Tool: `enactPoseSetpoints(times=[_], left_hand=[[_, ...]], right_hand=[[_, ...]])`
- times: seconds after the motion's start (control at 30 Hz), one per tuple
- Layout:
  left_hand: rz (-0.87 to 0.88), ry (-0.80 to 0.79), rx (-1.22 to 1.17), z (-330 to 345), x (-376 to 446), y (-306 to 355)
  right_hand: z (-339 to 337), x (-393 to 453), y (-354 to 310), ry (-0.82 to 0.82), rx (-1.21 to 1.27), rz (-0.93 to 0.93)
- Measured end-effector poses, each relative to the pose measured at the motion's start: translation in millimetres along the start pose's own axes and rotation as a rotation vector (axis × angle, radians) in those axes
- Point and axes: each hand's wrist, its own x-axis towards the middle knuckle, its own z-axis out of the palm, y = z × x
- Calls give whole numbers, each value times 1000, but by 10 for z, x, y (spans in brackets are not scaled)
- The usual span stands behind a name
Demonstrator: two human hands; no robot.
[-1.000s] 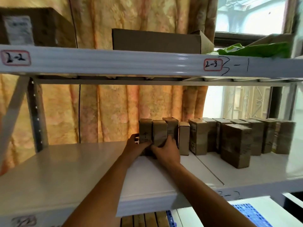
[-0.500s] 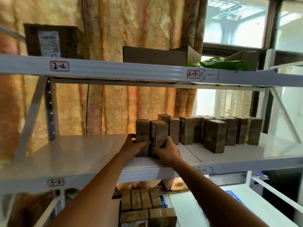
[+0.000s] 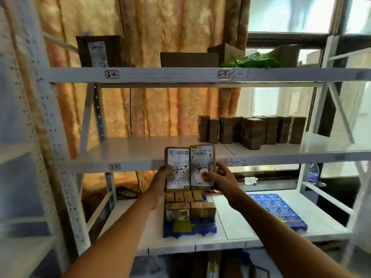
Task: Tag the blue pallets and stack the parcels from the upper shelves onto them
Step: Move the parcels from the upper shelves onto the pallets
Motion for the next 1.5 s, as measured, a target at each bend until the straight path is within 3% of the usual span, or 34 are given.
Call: enactPoseSetpoints(times=[0.3, 0.5, 0.67, 0.83, 1.17, 1.5], left_hand=[[-214, 101, -103, -404, -595, -735], [-450, 175, -113, -775, -641, -1226], [-480, 222, -40, -966, -483, -1587], [-426, 293, 23, -1006, -21, -1827], [-377, 509, 251, -938, 1340, -2188], [-364, 638, 385, -951, 2417, -2276]], right_hand=[[207, -580, 580, -46, -130, 246], [337, -677, 1061, -181, -327, 470], [357, -633, 1598, -105, -327, 607], [331, -305, 1900, -58, -262, 628], [-68, 1346, 2412, 68, -190, 525], [49, 2543, 2684, 76, -406, 445]])
